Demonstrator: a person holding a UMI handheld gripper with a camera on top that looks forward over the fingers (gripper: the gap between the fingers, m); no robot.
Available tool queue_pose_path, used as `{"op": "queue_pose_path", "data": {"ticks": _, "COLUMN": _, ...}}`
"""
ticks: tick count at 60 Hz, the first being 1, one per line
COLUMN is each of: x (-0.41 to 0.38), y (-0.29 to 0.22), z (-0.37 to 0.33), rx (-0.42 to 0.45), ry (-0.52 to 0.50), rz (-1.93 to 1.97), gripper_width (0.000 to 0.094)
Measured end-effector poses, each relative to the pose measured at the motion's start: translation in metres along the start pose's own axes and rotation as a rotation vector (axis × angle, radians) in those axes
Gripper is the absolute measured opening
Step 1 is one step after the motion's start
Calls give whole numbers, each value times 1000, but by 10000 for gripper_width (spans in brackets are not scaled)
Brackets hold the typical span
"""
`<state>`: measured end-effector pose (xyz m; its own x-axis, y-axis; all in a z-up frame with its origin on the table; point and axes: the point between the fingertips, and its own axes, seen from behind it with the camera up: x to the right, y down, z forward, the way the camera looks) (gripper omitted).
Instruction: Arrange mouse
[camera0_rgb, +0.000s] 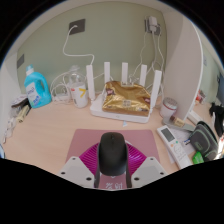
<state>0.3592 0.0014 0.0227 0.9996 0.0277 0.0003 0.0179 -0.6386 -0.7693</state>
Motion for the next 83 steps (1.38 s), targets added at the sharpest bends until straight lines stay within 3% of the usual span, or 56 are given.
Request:
{"op": "queue_pose_path", "data": {"ticks": 7, "x": 11, "y": 25, "z": 18, "rx": -51, "ry": 2, "rz": 12, "gripper_width": 378}}
{"op": "queue_pose_path", "data": {"ticks": 16, "x": 12, "y": 29, "z": 17, "rx": -60, "ry": -2, "rz": -3, "gripper_width": 493}}
{"op": "queue_pose_path", "data": {"ticks": 18, "x": 13, "y": 30, "z": 13, "rx": -63, "ry": 7, "rz": 3, "gripper_width": 559}}
{"op": "queue_pose_path", "data": {"ticks": 23, "x": 15, "y": 21, "z": -5, "rx": -39, "ry": 35, "rz": -15, "gripper_width": 866}}
{"op": "queue_pose_path", "data": {"ticks": 26, "x": 15, "y": 14, "z": -19, "rx": -20, "ry": 52, "rz": -30, "gripper_width": 827}}
{"op": "queue_pose_path", "data": {"ticks": 42, "x": 4, "y": -4, "z": -131, "rx": 31, "ry": 134, "rz": -32, "gripper_width": 852}}
{"op": "queue_pose_path", "data": {"ticks": 58, "x": -12, "y": 10, "z": -222, "rx": 67, "ry": 186, "rz": -45, "gripper_width": 848}}
{"op": "queue_pose_path", "data": {"ticks": 83, "x": -23, "y": 27, "z": -265, "rx": 91, "ry": 187, "rz": -83, "gripper_width": 846}}
